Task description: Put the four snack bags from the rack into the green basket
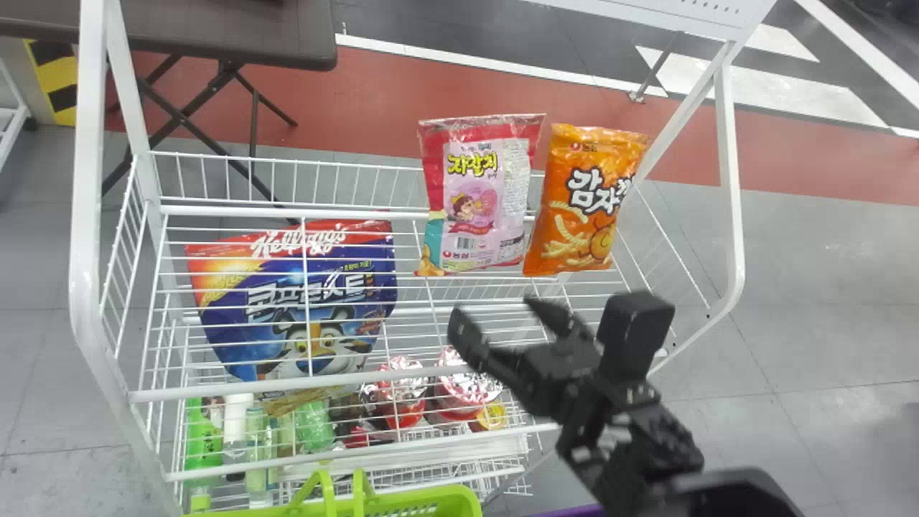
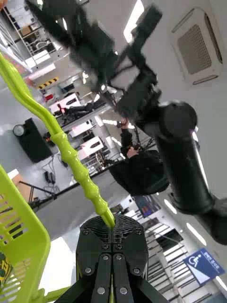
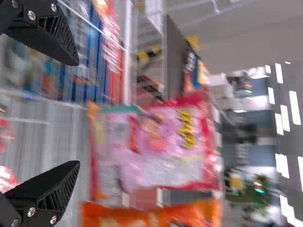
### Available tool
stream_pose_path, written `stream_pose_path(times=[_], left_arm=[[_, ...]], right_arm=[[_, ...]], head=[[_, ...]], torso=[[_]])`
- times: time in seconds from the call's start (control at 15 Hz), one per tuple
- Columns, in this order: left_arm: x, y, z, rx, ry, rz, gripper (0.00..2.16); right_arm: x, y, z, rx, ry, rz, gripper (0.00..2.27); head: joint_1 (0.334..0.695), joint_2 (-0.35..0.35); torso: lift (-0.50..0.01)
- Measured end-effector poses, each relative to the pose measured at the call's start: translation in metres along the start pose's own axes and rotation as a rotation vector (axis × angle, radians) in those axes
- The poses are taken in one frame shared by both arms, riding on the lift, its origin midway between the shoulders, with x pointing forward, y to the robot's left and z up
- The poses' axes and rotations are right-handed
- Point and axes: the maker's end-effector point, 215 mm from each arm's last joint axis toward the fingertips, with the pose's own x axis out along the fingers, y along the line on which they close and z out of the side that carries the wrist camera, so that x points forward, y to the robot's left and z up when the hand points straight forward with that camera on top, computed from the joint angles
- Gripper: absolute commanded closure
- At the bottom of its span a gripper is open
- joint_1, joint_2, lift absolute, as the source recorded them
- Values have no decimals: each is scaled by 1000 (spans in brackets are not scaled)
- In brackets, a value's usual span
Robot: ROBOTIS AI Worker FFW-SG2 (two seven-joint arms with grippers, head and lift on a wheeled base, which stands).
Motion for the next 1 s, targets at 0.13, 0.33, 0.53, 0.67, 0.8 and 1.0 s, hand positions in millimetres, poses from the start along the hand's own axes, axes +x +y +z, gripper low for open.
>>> stream_pose_path(times=[0.13,0.33,0.53,0.67,0.8,1.0], left_arm=[[0,1,0,0,5,4,2132],[-4,4,1,-1,2,12,2132],[-9,6,5,1,-8,20,2135],[-11,8,7,1,-11,24,2132],[-14,10,8,-4,-14,28,2132],[-15,10,9,-6,-16,28,2132]], right_arm=[[37,-20,17,-52,-30,-56,80],[89,-40,19,-75,-1,-99,80],[130,-47,3,-54,93,-98,623],[140,-42,-5,-37,129,-67,2118],[137,-33,-17,-25,155,-43,2169],[119,-16,-8,-40,93,-14,2196]], head=[[695,-350],[695,-350],[695,-350],[695,-350],[695,-350],[695,-350]], torso=[[-6],[-6],[-6],[-6],[-6],[-6]])
